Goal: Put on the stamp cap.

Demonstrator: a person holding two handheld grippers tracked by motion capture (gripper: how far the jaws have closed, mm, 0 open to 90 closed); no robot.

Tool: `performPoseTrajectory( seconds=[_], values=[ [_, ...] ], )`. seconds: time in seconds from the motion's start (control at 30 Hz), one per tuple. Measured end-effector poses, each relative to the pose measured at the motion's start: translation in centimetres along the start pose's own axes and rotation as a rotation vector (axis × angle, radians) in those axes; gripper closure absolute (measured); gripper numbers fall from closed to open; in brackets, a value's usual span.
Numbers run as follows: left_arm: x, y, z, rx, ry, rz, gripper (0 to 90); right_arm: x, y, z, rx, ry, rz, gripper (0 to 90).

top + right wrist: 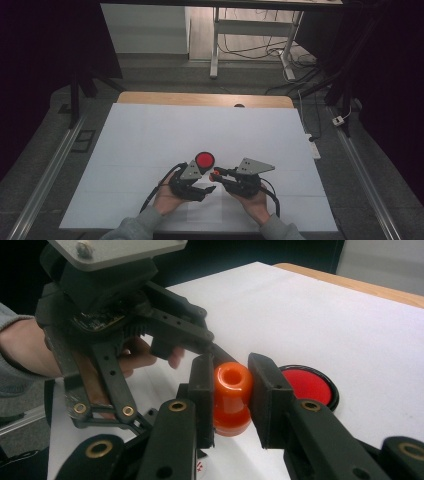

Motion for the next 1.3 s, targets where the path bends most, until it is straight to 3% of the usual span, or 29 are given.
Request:
performPoseTrajectory(
  seconds=[0.67,1.3],
  values=[
    [-2.0,4.8,2.6,-0.023,0.061,-0.043,30.6,1.1,0.9,-0.3,0.008,0.008,0.041,72.2],
    [-2.9,10.7,7.4,0.017,0.169,-0.13,30.8,2.3,1.9,-0.3,0.008,-0.002,0.076,72.2]
  ],
)
Point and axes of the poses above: each handheld gripper's, and its own axes: y roughly backward along the jaws, z roughly out of its underside, x roughly to its right, the point moved 2 cm from there along -y, roughly forward along the jaws, and after that the axes turned 3 degrees about x, right-handed, at the moved point
